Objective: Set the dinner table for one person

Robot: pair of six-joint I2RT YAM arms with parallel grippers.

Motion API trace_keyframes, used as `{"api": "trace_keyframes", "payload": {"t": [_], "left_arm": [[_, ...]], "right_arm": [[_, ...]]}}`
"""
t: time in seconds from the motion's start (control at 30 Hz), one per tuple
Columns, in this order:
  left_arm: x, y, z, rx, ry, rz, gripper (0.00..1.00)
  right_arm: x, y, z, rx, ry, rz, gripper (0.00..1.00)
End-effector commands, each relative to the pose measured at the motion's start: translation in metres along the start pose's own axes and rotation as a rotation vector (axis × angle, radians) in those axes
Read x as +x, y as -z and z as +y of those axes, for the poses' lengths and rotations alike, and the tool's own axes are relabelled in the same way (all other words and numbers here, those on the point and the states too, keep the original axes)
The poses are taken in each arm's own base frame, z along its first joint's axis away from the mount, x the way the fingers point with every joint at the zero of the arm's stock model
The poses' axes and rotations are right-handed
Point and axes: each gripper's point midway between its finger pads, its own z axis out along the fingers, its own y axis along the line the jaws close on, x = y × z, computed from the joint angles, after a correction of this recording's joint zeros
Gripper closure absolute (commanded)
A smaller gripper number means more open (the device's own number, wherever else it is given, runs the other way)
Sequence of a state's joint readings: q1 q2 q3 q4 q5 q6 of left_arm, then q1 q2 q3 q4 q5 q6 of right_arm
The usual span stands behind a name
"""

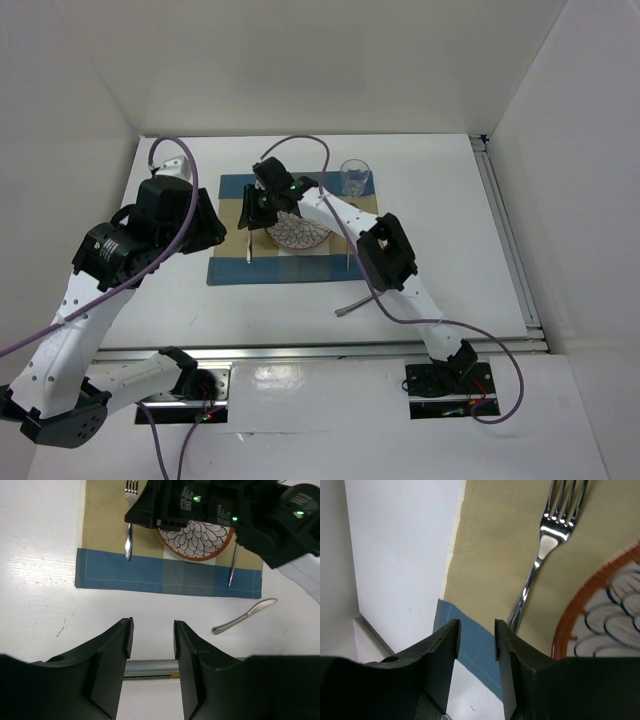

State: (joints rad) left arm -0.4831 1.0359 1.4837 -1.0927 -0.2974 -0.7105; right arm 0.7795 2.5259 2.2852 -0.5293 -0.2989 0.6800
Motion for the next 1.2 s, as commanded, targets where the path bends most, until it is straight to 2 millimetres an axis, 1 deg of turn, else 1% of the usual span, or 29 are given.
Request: {"api": "trace_keyframes", "payload": {"t": [0.0, 0.03, 0.07, 0.1, 0.13, 0.17, 0.2, 0.23, 0.27, 0.3, 0.33, 0.37, 0.4, 0.43, 0.47, 0.5, 0.57, 0.6, 0.63, 0.67, 0.7, 0.73, 0.8, 0.87, 0.93, 1.0, 1.03, 1.07, 1.17], "left_arm": [[-0.007, 0.012, -0.003, 0.038, -0.005, -0.038, 0.46], [-0.007, 0.012, -0.003, 0.038, -0.005, -0.038, 0.46], [-0.010, 0.014, -0.004, 0.043, -0.003, -0.045, 0.46], [-0.010, 0.014, -0.004, 0.043, -0.003, -0.045, 0.46], [-0.011, 0.014, -0.003, 0.036, -0.003, -0.050, 0.46], [-0.013, 0.013, -0.004, 0.040, -0.011, -0.057, 0.46], [-0.013, 0.013, -0.004, 0.041, -0.011, -0.058, 0.46], [-0.015, 0.013, -0.005, 0.045, -0.019, -0.065, 0.46], [-0.013, 0.011, -0.007, 0.058, -0.019, -0.060, 0.46], [-0.008, 0.005, -0.006, 0.050, -0.032, -0.048, 0.46], [-0.004, 0.002, -0.005, 0.050, -0.036, -0.033, 0.46], [-0.004, -0.001, -0.007, 0.055, -0.034, -0.039, 0.46], [0.004, -0.006, -0.006, 0.054, -0.040, -0.011, 0.46], [0.004, -0.009, -0.010, 0.066, -0.040, -0.004, 0.46], [0.008, -0.012, -0.010, 0.067, -0.043, 0.011, 0.46], [0.007, -0.015, -0.011, 0.067, -0.055, 0.011, 0.46], [0.010, -0.017, -0.014, 0.074, -0.058, 0.027, 0.46], [0.009, -0.017, -0.016, 0.088, -0.065, 0.025, 0.46], [0.010, -0.020, -0.016, 0.083, -0.067, 0.032, 0.46], [0.010, -0.020, -0.016, 0.083, -0.067, 0.032, 0.46], [0.010, -0.020, -0.016, 0.083, -0.076, 0.032, 0.46], [0.007, -0.018, -0.017, 0.088, -0.074, 0.025, 0.46], [0.007, -0.018, -0.017, 0.088, -0.083, 0.024, 0.46], [0.007, -0.018, -0.017, 0.088, -0.084, 0.024, 0.46], [0.008, -0.018, -0.018, 0.096, -0.084, 0.029, 0.46], [0.008, -0.018, -0.018, 0.096, -0.084, 0.029, 0.46], [0.009, -0.017, -0.019, 0.104, -0.084, 0.034, 0.46], [0.009, -0.017, -0.019, 0.104, -0.084, 0.034, 0.46], [0.009, -0.017, -0.019, 0.104, -0.093, 0.034, 0.46]], "right_arm": [[-0.048, 0.105, 0.079, -0.077, 0.091, -0.203, 0.56], [-0.049, 0.119, 0.076, -0.053, 0.098, -0.227, 0.56], [-0.047, 0.131, 0.067, 0.020, 0.091, -0.265, 0.56], [-0.030, 0.154, 0.050, 0.084, 0.064, -0.257, 0.56], [-0.020, 0.165, 0.034, 0.145, 0.013, -0.264, 0.55], [-0.013, 0.176, 0.010, 0.241, -0.024, -0.297, 0.46], [0.021, 0.195, -0.023, 0.338, -0.064, -0.259, 0.39], [0.035, 0.205, -0.041, 0.404, -0.135, -0.268, 0.31], [0.051, 0.216, -0.060, 0.493, -0.166, -0.285, 0.19], [0.092, 0.234, -0.089, 0.600, -0.203, -0.213, 0.17], [0.108, 0.242, -0.102, 0.650, -0.288, -0.212, 0.15], [0.128, 0.250, -0.113, 0.703, -0.332, -0.193, 0.13], [0.158, 0.257, -0.137, 0.792, -0.366, -0.150, 0.13], [0.177, 0.271, -0.143, 0.837, -0.442, -0.147, 0.13], [0.189, 0.277, -0.152, 0.874, -0.483, -0.142, 0.16], [0.214, 0.280, -0.163, 0.908, -0.514, -0.091, 0.18], [0.223, 0.279, -0.162, 0.865, -0.588, -0.102, 0.23], [0.237, 0.277, -0.168, 0.862, -0.614, -0.076, 0.25], [0.238, 0.275, -0.167, 0.833, -0.635, -0.087, 0.26], [0.234, 0.267, -0.163, 0.789, -0.662, -0.109, 0.28], [0.236, 0.264, -0.164, 0.782, -0.680, -0.109, 0.29], [0.236, 0.263, -0.167, 0.782, -0.700, -0.118, 0.31], [0.233, 0.258, -0.166, 0.772, -0.713, -0.128, 0.32], [0.227, 0.258, -0.171, 0.790, -0.714, -0.151, 0.34], [0.215, 0.255, -0.174, 0.781, -0.720, -0.177, 0.35], [0.207, 0.249, -0.176, 0.773, -0.715, -0.185, 0.36], [0.201, 0.249, -0.179, 0.779, -0.733, -0.195, 0.39], [0.200, 0.247, -0.183, 0.794, -0.742, -0.193, 0.40], [0.191, 0.243, -0.190, 0.812, -0.737, -0.229, 0.49]]}}
